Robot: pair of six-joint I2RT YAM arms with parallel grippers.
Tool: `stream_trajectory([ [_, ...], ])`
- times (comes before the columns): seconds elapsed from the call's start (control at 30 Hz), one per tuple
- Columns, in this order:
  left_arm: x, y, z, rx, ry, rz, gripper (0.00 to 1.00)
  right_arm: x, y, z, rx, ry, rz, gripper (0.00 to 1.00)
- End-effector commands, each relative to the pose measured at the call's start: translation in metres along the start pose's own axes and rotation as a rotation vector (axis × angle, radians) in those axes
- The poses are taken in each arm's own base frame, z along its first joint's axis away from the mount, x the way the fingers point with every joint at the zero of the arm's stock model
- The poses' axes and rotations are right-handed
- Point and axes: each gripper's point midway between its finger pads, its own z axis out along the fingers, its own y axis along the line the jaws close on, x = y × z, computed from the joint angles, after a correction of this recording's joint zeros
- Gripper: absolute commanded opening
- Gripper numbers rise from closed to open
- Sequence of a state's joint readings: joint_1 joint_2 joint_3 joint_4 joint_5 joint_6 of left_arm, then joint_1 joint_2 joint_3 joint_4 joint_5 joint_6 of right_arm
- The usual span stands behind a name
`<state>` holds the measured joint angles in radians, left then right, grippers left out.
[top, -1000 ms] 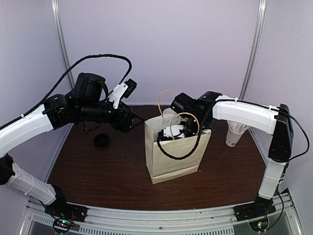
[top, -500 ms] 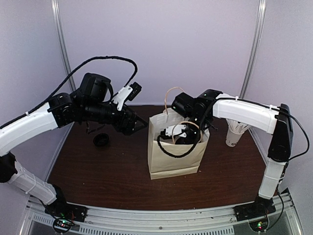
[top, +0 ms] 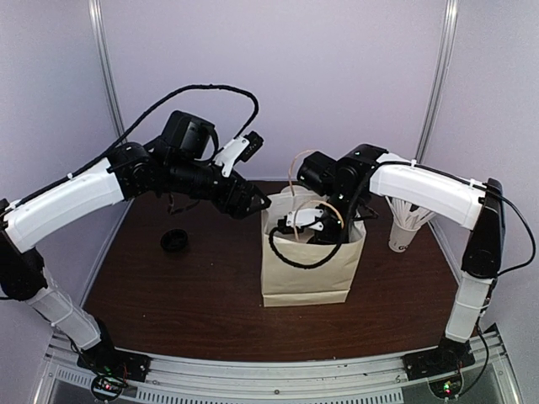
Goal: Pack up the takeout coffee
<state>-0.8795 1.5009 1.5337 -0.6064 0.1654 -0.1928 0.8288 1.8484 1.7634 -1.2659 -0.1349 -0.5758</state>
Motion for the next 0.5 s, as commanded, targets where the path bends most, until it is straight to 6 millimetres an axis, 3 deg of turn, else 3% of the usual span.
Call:
stream_trajectory([
  [0.0, -0.017, -0.003, 0.015, 0.037, 0.003, 0.006, 0.81, -0.002, 0.002, -0.028, 0.01, -0.055, 0.007, 1.0],
  [0.47, -0.012, 0.003, 0.06, 0.07, 0.076, -0.009, 0.65, -0.012, -0.002, -0.064, 0.066, -0.158, -0.01, 1.0],
])
